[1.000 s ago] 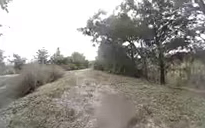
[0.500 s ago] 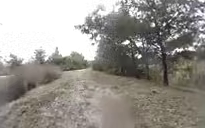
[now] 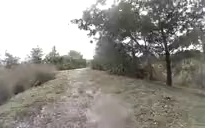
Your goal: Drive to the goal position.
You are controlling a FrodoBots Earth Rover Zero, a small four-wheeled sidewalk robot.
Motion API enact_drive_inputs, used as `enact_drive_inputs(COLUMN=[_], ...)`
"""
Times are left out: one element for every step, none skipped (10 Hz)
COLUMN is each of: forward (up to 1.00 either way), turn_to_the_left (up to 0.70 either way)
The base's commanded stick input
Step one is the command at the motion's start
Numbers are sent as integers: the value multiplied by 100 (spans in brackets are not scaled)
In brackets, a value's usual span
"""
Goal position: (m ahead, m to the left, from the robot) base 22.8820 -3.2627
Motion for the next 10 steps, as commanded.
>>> enact_drive_inputs(forward=[70, 70, 70, 70, 70, 70, 70, 70, 70, 70], turn_to_the_left=[35, 35, 35, 0, 0, 0, 0, 0, 0, 0])
